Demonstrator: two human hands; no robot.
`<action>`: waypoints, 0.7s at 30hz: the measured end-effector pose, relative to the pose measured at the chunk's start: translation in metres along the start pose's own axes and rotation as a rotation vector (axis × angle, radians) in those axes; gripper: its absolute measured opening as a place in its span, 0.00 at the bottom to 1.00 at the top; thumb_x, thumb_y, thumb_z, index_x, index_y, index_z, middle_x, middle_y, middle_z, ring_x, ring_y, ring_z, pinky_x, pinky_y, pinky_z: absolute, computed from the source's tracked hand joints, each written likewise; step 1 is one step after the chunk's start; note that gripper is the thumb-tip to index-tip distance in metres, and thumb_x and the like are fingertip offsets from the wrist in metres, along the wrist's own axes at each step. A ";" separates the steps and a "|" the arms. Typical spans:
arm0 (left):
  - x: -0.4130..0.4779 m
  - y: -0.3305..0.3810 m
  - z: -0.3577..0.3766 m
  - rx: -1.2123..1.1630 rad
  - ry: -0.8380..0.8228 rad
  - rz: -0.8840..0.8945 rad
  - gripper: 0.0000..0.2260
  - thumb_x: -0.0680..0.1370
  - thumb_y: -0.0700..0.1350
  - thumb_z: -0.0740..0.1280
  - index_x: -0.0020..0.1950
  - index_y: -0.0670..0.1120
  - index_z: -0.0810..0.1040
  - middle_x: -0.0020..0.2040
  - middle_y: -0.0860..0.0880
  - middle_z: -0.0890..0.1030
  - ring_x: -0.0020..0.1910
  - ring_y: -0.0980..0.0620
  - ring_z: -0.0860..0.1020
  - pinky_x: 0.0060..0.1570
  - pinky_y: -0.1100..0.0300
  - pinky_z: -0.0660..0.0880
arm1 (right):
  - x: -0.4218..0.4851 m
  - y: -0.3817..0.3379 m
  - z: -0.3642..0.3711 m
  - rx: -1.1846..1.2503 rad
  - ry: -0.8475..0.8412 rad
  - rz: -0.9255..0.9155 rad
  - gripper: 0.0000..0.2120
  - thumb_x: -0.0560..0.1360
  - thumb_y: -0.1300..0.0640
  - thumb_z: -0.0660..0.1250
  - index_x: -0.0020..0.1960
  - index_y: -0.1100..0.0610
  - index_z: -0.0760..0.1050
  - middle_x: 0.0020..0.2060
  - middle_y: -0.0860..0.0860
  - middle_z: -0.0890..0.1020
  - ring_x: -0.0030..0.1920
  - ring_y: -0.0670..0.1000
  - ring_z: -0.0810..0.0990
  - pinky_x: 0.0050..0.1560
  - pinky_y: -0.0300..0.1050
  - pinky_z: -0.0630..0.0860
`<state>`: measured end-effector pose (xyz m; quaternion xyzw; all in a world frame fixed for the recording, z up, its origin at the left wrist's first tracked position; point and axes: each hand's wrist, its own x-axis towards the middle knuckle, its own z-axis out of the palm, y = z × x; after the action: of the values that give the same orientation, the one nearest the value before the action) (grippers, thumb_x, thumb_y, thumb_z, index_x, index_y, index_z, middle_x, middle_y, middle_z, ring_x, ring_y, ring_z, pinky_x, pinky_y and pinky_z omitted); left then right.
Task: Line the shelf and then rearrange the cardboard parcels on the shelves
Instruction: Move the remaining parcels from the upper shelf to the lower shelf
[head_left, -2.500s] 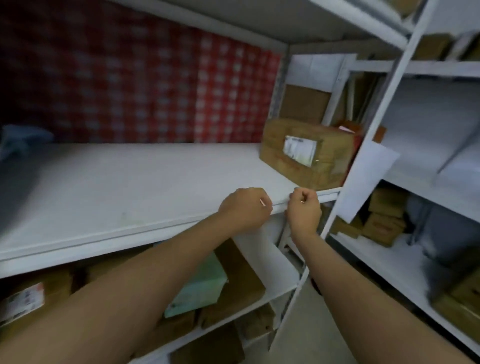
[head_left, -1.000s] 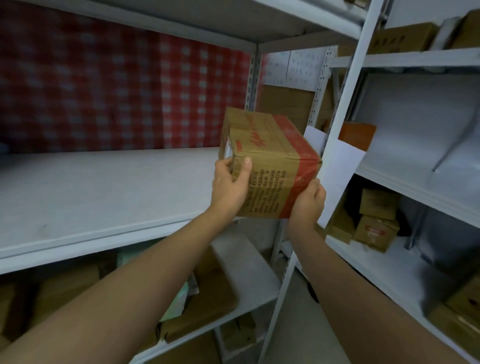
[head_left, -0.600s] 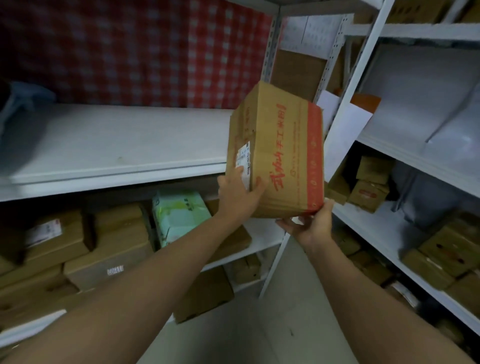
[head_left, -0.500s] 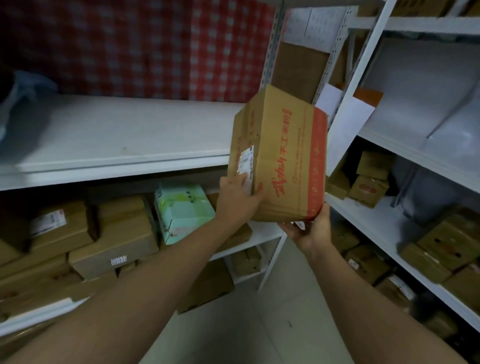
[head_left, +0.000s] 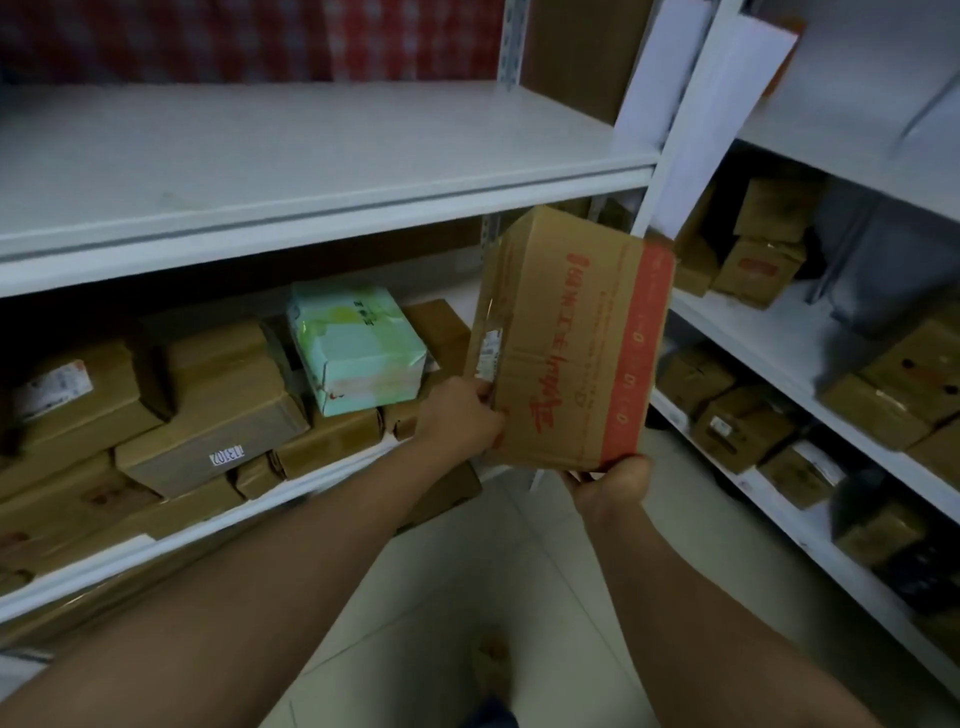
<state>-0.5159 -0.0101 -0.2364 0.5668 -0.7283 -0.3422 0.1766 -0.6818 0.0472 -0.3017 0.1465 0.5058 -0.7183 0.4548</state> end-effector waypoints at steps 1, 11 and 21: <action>0.003 -0.004 0.009 0.018 -0.019 -0.018 0.14 0.72 0.48 0.68 0.56 0.49 0.84 0.52 0.48 0.84 0.48 0.48 0.82 0.48 0.52 0.82 | 0.006 0.001 -0.006 -0.008 0.025 0.007 0.24 0.81 0.48 0.46 0.69 0.54 0.71 0.60 0.56 0.77 0.62 0.61 0.73 0.65 0.65 0.70; 0.071 -0.025 0.034 0.040 0.100 -0.062 0.14 0.81 0.53 0.61 0.59 0.50 0.83 0.51 0.47 0.85 0.47 0.46 0.82 0.43 0.57 0.80 | 0.078 -0.013 0.044 -0.274 -0.103 -0.002 0.17 0.81 0.43 0.54 0.55 0.56 0.72 0.46 0.56 0.75 0.56 0.60 0.75 0.60 0.62 0.75; 0.200 -0.031 0.006 -0.067 0.345 -0.328 0.20 0.76 0.41 0.67 0.68 0.53 0.76 0.59 0.48 0.82 0.58 0.45 0.80 0.56 0.55 0.77 | 0.191 -0.017 0.192 -0.686 -0.406 -0.020 0.19 0.80 0.44 0.60 0.66 0.52 0.70 0.51 0.55 0.79 0.46 0.55 0.79 0.54 0.59 0.79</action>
<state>-0.5568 -0.2013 -0.2880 0.7215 -0.5737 -0.2883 0.2593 -0.7511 -0.2130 -0.3342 -0.1639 0.6175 -0.5262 0.5611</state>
